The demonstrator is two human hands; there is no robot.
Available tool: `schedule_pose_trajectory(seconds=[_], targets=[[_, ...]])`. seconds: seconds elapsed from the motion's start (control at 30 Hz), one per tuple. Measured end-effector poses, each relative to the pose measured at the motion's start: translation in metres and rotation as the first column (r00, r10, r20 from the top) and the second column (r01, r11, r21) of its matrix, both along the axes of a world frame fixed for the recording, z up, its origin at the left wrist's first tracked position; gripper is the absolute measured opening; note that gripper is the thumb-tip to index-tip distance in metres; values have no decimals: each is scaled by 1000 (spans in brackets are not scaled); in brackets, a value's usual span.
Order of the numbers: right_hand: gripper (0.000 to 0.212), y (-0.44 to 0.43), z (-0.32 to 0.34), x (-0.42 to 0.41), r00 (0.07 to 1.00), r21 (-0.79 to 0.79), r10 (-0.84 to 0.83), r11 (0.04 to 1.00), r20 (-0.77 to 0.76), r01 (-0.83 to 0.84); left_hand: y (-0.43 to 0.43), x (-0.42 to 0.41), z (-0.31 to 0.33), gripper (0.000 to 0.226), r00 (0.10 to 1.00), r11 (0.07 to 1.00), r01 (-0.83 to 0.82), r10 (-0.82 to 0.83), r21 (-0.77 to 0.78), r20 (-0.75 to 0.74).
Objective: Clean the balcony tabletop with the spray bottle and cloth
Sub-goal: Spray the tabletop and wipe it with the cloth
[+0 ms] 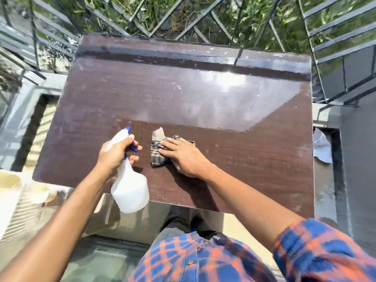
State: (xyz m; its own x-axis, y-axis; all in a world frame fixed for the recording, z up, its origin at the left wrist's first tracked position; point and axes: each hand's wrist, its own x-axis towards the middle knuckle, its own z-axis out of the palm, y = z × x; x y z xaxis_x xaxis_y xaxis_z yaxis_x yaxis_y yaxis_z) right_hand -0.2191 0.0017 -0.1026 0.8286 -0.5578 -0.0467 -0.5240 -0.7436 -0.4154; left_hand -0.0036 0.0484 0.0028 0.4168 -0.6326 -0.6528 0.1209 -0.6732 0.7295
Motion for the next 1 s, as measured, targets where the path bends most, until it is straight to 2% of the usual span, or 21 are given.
schedule_pose_trajectory(seconds=[0.07,0.17,0.27,0.33,0.4,0.53,0.63,0.7,0.77,0.87,0.93,1.0], targets=[[52,21,-5,-49,998,1,-44,999,39,44,9,-4,1,28,999,1000,-30,30,-5,-38],[49,16,-13,-98,956,-9,-287,957,66,288,17,-11,4,28,996,999,-49,48,-12,-71],[50,-17,-15,-68,865,-15,-500,866,33,501,26,-16,6,27,996,998,-64,62,-21,-59],[49,-35,-4,-27,853,-33,-520,854,-31,519,30,-19,9,27,995,997,-75,73,-23,-62],[49,-37,8,9,892,-28,-448,894,-66,447,34,-22,10,28,996,997,-75,74,-25,-50],[50,12,6,39,991,-25,-117,993,-57,116,41,-29,10,26,996,996,-76,74,-37,-48],[47,68,-3,12,996,27,87,996,-15,-86,44,-39,7,28,990,994,-83,74,-66,-122],[51,94,-7,-27,994,59,109,992,-13,-108,46,-46,6,27,996,998,-41,38,-41,-83],[55,106,-7,-73,1000,44,13,999,-2,-13,46,-53,4,26,999,1000,4,-4,-15,-48],[55,91,-11,-142,944,14,-328,945,34,328,45,-68,2,25,996,999,45,-46,-14,-76],[57,67,-14,-181,814,8,-578,816,56,578,43,-79,2,25,993,996,83,-84,-17,-79],[58,50,-13,-211,641,12,-765,643,53,766,41,-92,3,25,988,992,124,-125,-19,-87]])
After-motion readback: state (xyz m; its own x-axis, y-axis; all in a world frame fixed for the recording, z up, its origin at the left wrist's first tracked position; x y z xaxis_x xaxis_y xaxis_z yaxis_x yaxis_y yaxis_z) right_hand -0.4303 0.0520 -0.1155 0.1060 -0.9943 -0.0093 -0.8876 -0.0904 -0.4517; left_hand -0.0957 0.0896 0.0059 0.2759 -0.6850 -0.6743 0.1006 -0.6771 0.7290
